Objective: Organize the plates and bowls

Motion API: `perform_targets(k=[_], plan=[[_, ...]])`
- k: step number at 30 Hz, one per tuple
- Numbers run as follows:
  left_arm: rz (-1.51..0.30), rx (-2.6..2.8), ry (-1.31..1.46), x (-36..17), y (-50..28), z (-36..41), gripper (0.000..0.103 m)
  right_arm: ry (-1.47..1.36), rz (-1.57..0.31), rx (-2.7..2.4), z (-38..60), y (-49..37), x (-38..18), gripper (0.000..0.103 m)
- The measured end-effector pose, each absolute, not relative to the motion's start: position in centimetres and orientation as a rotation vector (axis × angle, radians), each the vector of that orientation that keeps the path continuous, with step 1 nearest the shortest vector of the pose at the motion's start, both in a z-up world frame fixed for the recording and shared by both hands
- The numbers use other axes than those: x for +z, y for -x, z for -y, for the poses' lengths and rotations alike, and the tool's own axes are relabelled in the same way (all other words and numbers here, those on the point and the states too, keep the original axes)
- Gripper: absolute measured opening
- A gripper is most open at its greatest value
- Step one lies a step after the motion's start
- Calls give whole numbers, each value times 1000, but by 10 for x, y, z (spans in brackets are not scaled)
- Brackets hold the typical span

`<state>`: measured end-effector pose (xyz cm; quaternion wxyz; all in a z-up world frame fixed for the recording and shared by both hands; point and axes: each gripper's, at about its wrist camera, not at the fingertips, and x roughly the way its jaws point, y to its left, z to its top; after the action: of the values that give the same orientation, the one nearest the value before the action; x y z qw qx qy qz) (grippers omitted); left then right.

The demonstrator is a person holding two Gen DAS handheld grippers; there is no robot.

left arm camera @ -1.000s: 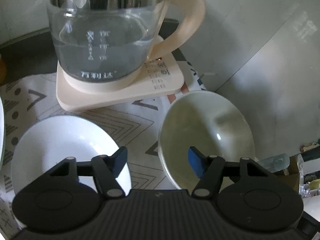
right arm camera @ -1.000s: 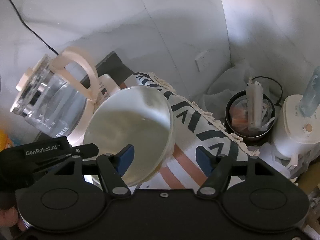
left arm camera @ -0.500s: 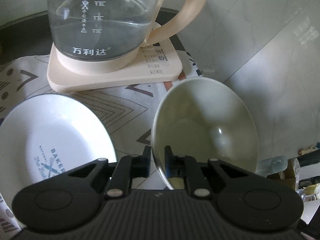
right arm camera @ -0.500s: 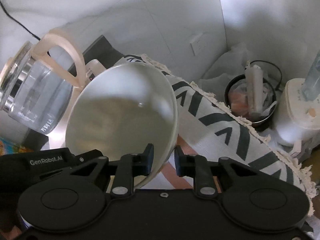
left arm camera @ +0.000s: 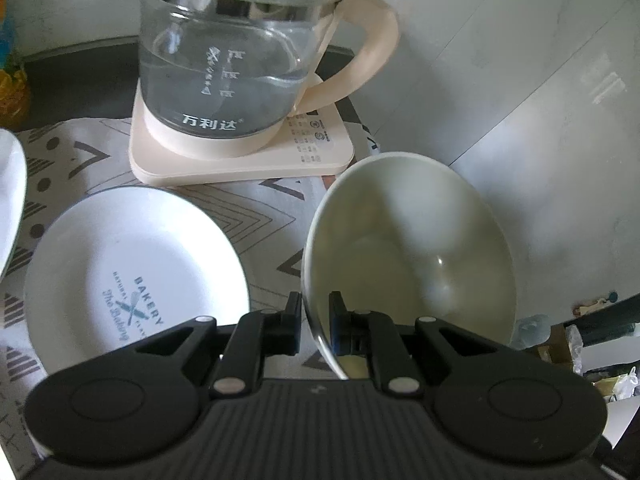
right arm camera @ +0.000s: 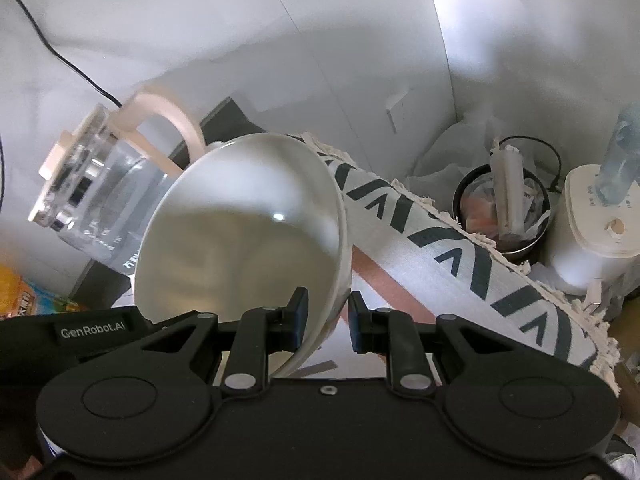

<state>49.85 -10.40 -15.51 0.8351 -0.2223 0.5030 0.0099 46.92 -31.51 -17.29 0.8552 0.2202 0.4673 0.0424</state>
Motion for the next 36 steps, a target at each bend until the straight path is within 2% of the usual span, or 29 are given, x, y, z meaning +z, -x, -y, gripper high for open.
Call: perform_targets(k=[36], plan=[[-955,-14,405,-84,-372,94,12,-352,-887,175,303,-352,-106,21]])
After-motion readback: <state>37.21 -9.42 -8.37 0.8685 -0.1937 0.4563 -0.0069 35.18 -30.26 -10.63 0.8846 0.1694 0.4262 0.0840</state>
